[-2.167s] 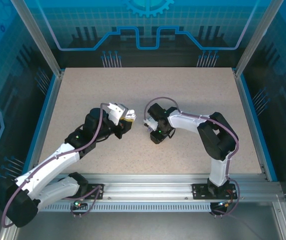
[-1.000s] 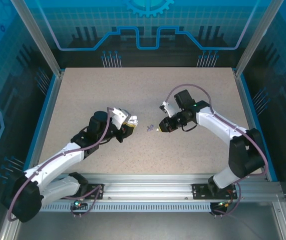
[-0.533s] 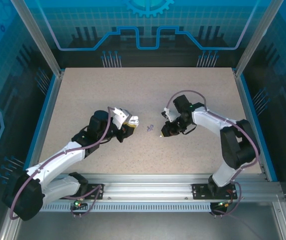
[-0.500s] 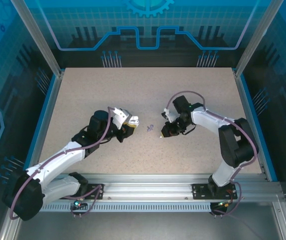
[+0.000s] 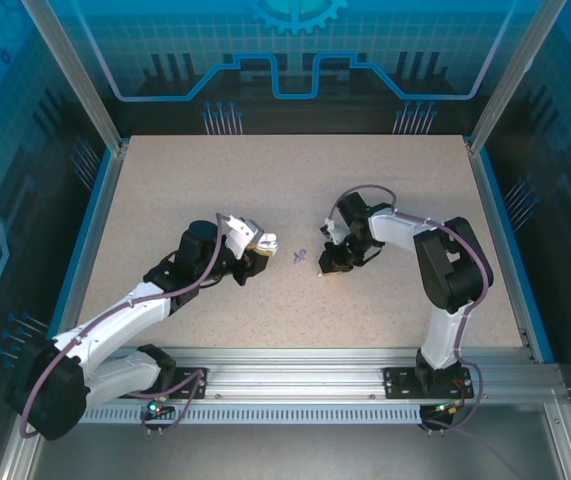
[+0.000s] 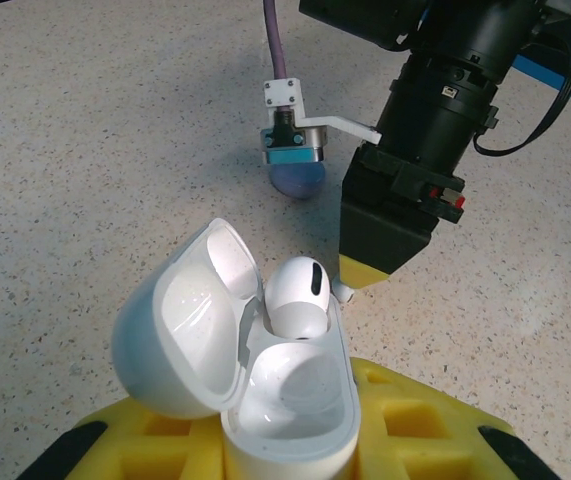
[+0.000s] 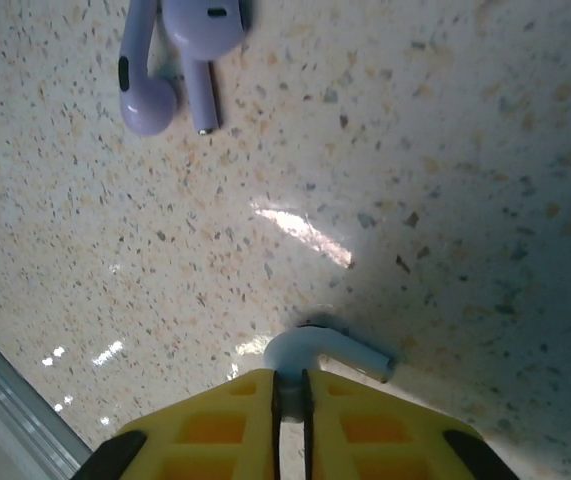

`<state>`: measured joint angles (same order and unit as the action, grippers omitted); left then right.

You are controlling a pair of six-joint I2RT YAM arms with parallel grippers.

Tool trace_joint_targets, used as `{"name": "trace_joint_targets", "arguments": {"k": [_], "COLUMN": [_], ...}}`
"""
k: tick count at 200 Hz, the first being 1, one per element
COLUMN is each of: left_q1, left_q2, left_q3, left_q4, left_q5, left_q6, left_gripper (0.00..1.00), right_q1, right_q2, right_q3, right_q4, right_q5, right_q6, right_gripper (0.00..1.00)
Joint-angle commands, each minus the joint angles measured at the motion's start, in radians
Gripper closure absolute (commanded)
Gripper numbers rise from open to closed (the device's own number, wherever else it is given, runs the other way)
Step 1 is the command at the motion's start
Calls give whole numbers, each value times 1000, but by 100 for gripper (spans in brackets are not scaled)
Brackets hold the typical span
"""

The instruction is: Insert the wireless bluetooth earbuds into the charging case

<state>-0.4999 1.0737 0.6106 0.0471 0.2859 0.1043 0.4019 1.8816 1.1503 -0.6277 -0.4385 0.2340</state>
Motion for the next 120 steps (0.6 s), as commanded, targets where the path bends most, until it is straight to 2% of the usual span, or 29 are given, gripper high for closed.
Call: {"name": "trace_joint_targets", "arguments": {"k": [1,28,54,120], "left_q1": [8,8,8,8], "left_q2": [-6,-8,-11,-23], "left_q3": [33,33,34,35], "left_q4": [-14,-18,-23,-29], "left_q5": [27,24,24,18], "left_q6": [14,15,15,15], "left_gripper": [90,90,90,91], "right_q1": [-18,-28,-29,-25], "right_q2": [36,57,48,-46], "right_q3": [31,58,71,83], "right_q4": [-16,-32,-32,-77], "right_q5": [29,18,-1,48], "right_q6": [24,25,27,-48], "right_gripper": [79,64,57,50]}}
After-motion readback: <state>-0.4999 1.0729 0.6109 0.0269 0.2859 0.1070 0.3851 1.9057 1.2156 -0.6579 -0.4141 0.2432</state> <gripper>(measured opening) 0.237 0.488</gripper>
